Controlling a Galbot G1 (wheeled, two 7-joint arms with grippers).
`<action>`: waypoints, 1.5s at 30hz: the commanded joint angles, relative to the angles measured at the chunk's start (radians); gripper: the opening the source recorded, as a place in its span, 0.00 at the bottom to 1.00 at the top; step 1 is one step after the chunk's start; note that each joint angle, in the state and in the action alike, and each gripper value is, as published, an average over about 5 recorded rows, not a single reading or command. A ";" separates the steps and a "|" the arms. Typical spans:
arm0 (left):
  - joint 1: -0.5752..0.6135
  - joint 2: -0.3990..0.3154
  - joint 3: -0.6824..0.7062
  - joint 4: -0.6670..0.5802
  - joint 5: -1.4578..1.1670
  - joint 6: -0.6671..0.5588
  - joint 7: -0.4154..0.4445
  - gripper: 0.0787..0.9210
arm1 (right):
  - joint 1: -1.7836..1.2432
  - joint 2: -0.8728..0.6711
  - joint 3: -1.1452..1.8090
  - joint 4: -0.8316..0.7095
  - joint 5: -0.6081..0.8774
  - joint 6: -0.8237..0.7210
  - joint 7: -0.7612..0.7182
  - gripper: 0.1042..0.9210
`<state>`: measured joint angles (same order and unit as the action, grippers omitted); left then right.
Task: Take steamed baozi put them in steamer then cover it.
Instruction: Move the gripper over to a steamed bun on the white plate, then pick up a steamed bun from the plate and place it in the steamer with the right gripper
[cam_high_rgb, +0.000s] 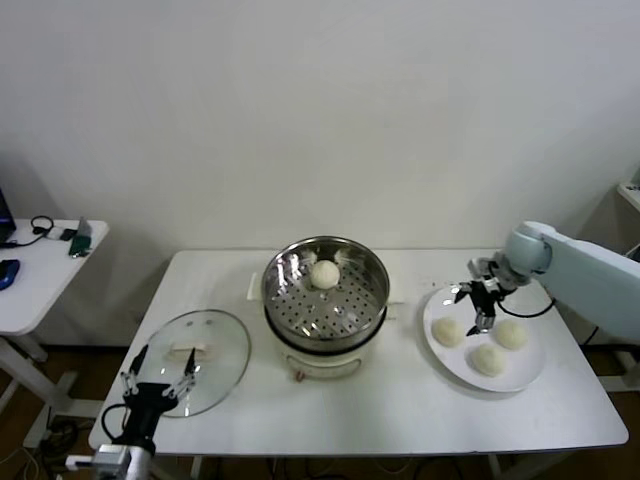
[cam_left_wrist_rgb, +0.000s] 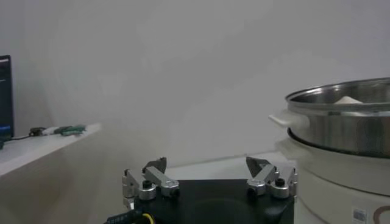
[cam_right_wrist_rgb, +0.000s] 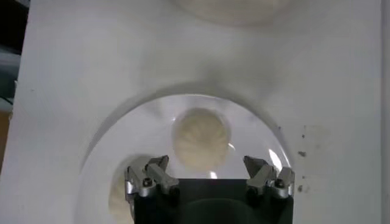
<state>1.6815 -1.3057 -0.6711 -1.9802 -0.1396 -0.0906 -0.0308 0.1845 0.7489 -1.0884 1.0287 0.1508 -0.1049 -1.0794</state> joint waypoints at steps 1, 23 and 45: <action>-0.001 -0.001 0.001 0.003 0.002 0.001 0.000 0.88 | -0.093 0.054 0.079 -0.102 -0.027 -0.003 -0.006 0.88; 0.000 -0.003 -0.003 0.009 0.001 0.000 -0.001 0.88 | -0.127 0.145 0.135 -0.216 -0.073 0.024 -0.040 0.79; 0.004 -0.007 -0.006 0.000 -0.001 -0.002 -0.001 0.88 | 0.122 0.049 -0.034 -0.108 0.175 -0.040 -0.033 0.69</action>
<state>1.6852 -1.3127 -0.6775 -1.9789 -0.1405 -0.0926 -0.0321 0.1873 0.8303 -1.0405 0.8836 0.2074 -0.1237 -1.1165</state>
